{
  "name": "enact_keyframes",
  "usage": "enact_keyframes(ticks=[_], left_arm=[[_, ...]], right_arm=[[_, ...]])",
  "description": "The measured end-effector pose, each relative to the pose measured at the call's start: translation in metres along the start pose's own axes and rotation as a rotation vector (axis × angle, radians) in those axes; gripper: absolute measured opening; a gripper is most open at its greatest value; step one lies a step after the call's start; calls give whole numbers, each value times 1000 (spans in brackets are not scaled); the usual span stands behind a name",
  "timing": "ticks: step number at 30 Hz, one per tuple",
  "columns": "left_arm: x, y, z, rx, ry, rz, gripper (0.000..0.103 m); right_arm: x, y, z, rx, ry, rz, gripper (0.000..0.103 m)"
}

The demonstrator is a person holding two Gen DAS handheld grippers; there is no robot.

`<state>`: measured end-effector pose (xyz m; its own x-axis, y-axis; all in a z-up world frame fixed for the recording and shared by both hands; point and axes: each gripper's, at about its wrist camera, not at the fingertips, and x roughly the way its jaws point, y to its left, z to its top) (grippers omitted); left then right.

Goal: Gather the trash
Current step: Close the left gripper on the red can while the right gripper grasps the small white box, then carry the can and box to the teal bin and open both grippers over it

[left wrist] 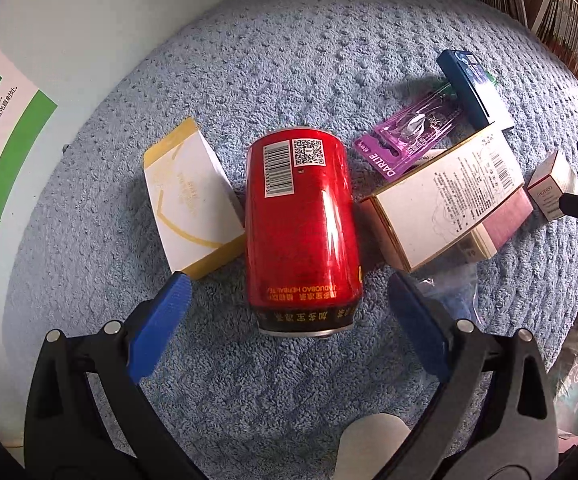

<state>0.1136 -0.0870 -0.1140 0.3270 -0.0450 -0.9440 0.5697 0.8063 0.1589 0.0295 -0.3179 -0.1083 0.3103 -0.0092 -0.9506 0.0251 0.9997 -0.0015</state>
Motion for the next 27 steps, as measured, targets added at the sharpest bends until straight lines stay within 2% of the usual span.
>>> enact_keyframes(ticks=[1, 3, 7, 8, 9, 11, 12, 15, 27], left_arm=[[2, 1, 1, -1, 6, -5, 89], [7, 2, 2, -4, 19, -17, 75], [12, 5, 4, -30, 32, -85, 64], [13, 6, 4, -34, 30, -85, 64], [12, 5, 5, -33, 27, -86, 64], [10, 5, 4, -33, 17, -88, 64], [9, 5, 4, -33, 12, -100, 63], [3, 4, 3, -32, -4, -105, 63], [-44, 11, -15, -45, -100, -56, 63]], right_arm=[[3, 1, 1, -5, 4, 4, 96], [7, 3, 1, -18, 10, -4, 96], [12, 7, 1, -48, 27, -23, 94], [13, 7, 1, -53, 32, -22, 86], [15, 7, 0, -57, 41, -30, 66], [20, 6, -1, -59, 62, -30, 52], [21, 5, -2, -58, 64, -31, 48], [19, 4, -4, -49, 49, -19, 44], [-36, 8, -6, -54, -50, -15, 44]])
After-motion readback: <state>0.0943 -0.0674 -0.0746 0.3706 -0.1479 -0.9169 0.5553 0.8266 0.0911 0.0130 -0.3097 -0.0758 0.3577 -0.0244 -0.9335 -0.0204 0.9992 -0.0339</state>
